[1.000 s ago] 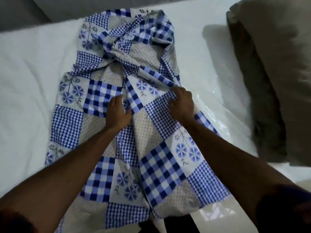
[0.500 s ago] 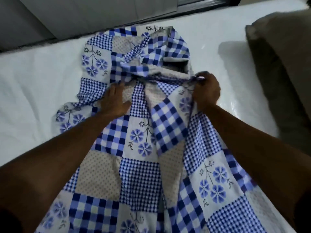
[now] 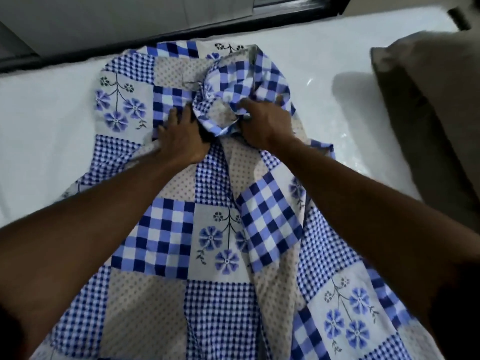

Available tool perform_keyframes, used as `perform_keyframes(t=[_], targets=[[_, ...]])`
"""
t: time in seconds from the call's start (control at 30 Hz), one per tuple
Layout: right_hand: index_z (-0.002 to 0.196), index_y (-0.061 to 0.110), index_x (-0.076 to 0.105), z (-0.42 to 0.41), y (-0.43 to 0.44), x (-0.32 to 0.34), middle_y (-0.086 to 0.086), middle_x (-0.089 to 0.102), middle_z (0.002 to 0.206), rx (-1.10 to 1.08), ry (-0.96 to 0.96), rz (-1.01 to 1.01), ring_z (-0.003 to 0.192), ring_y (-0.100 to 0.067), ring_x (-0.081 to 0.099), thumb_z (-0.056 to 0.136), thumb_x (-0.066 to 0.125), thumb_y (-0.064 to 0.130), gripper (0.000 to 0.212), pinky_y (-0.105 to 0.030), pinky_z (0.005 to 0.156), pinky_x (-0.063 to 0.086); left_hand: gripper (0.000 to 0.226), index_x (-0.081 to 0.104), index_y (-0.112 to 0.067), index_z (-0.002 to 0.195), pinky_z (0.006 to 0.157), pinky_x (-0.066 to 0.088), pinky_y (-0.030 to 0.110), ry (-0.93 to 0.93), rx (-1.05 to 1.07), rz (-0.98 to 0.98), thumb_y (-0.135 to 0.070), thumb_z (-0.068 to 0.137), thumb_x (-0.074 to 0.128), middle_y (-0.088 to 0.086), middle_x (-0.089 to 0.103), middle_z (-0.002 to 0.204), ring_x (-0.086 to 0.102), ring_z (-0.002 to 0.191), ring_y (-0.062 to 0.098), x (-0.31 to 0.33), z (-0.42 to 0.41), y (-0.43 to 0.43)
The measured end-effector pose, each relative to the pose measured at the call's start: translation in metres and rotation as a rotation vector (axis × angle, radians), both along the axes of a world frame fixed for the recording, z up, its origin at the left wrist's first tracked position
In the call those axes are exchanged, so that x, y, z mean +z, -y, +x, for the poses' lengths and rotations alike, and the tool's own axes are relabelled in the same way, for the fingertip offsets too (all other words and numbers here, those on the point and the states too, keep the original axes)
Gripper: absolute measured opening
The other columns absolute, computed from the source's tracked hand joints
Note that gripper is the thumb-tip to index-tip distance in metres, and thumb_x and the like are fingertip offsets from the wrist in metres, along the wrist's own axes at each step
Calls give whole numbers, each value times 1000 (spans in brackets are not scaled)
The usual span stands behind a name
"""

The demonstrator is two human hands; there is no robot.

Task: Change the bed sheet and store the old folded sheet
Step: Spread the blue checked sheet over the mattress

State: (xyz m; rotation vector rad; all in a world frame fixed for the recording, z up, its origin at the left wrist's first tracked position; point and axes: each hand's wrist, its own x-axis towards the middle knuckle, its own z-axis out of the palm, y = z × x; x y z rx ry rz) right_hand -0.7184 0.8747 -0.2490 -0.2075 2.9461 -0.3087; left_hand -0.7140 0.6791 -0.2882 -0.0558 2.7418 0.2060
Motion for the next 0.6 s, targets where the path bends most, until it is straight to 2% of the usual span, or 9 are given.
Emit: perform_keyframes(t=[0.07,0.17,0.23,0.3,0.37,0.4,0.47,0.53,0.6], targets=[[121,26,64,-12,-10,1,-12,69,116,-57,-14,-47,106,-38,63,93,50,30,32,-41,77,50,80,13,-27,160,116,13,68,31,-5,-62,-67,96,41,0,-3,168,-3,153,38,-6,-11,-7],[111,22,67,-38,-63,17,-11,72,109,-542,-210,-252,103,-34,65,91,46,27,29,-37,83,50,79,-1,-37,159,114,6,72,46,16,-18,-75,95,25,3,-10,168,-8,152,42,-8,-20,-7],[101,20,67,-63,-131,11,-9,72,103,-848,-306,-327,98,-31,65,87,51,36,26,-38,84,50,84,-9,-41,157,112,5,76,66,41,-18,-82,90,20,-1,-15,167,-12,151,43,-11,-25,5],[88,30,61,-97,-234,-39,-3,68,91,-1027,-345,-440,84,-27,66,70,53,51,28,-41,83,54,88,-14,-44,156,109,5,80,86,70,-34,-86,85,17,-6,-18,167,-14,150,45,-15,-30,23],[102,39,63,-102,-275,-61,1,72,96,-1074,-357,-427,87,-29,71,56,55,54,49,-50,84,58,89,-16,-47,154,108,4,81,100,110,-49,-88,82,14,-10,-20,166,-14,150,45,-15,-33,45],[118,39,62,-88,-264,-52,0,73,109,-1062,-337,-426,98,-30,70,61,56,51,59,-48,91,56,89,-16,-49,153,108,5,81,103,127,-52,-89,80,13,-12,-20,165,-14,150,45,-18,-35,59],[142,26,50,-39,-192,-6,-9,60,138,-953,-258,-332,125,-31,55,83,59,41,62,-38,106,44,91,-14,-50,153,108,4,81,106,143,-47,-92,77,11,-13,-18,166,-13,150,46,-21,-38,83],[148,25,40,-6,-156,1,-14,47,146,-818,-194,-220,134,-35,43,86,62,47,69,-45,107,38,96,-12,-48,155,110,3,79,102,143,-52,-95,74,8,-12,-16,166,-10,151,45,-24,-40,110],[144,31,38,16,-146,-9,-14,45,139,-787,-111,-155,130,-38,42,81,64,54,71,-53,100,41,100,-12,-45,155,112,2,77,123,147,-62,-97,72,7,-10,-16,167,-9,151,45,-30,-43,136]])
